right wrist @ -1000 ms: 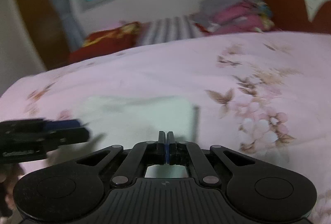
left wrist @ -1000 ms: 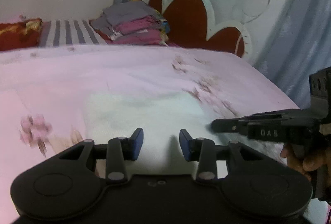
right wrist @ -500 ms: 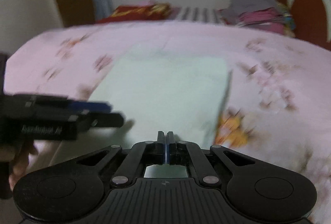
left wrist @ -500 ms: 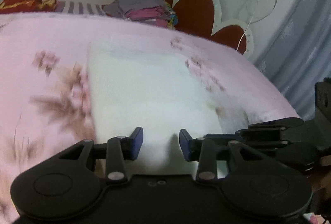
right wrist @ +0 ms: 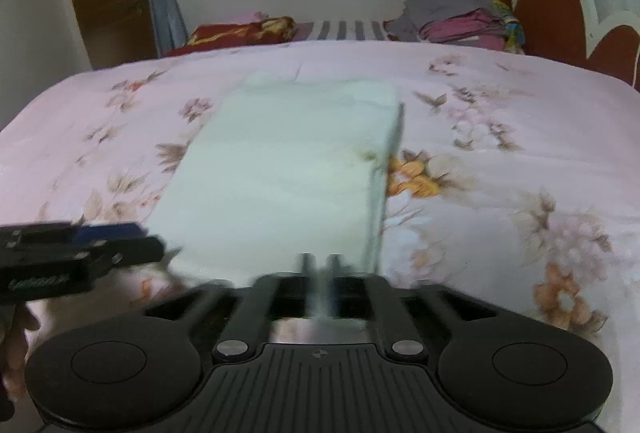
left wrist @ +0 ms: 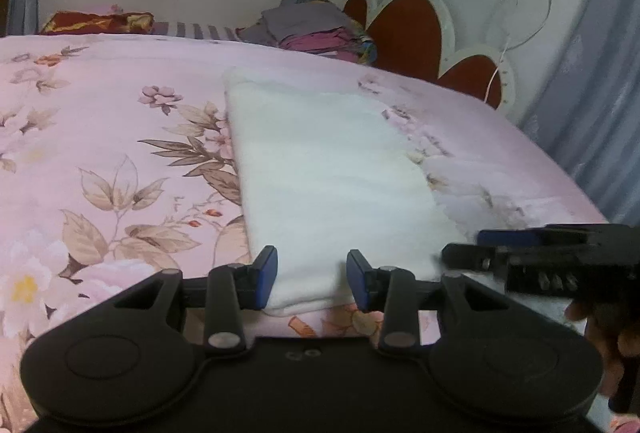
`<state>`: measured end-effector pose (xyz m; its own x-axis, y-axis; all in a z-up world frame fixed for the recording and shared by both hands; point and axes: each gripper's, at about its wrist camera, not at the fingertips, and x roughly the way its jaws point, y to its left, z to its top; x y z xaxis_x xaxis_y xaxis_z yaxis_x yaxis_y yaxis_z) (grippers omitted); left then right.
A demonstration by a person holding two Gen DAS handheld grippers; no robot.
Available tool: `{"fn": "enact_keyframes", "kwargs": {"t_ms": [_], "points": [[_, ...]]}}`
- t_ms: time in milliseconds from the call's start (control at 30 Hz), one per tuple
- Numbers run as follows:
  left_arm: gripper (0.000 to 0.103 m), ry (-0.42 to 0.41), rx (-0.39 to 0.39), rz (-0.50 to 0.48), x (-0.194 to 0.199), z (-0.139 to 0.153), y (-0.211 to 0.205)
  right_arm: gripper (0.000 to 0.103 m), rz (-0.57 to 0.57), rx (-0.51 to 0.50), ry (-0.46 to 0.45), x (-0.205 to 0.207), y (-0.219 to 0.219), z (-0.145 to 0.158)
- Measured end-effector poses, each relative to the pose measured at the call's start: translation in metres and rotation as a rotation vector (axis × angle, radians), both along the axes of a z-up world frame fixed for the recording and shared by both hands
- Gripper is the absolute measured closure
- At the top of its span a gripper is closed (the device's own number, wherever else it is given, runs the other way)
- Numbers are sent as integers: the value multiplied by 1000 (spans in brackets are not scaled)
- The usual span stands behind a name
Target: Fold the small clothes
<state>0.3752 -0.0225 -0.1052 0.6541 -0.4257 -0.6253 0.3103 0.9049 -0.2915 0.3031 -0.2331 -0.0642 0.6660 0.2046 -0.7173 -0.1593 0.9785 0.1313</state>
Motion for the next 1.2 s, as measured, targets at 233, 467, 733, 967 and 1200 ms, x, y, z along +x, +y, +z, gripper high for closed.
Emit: {"fn": "enact_keyframes", "kwargs": {"t_ms": [233,467,733,967,1200], "points": [[34,20,86,29,-2,-1,-11,43,7,-1,-56,-10,20,4],[33,81,122,35,-5,-16,-14,53,-59,-86,79,2,13,-28],[29,96,137,27,-11,-11,-10,53,-68,-82,116,-2,5,-28],[8,81,112,146,-9,-1,15,53,-147,75,31,-7,-31,2],[14,111,-43,216,37,1,32,53,-187,213,3,46,-54,14]]}}
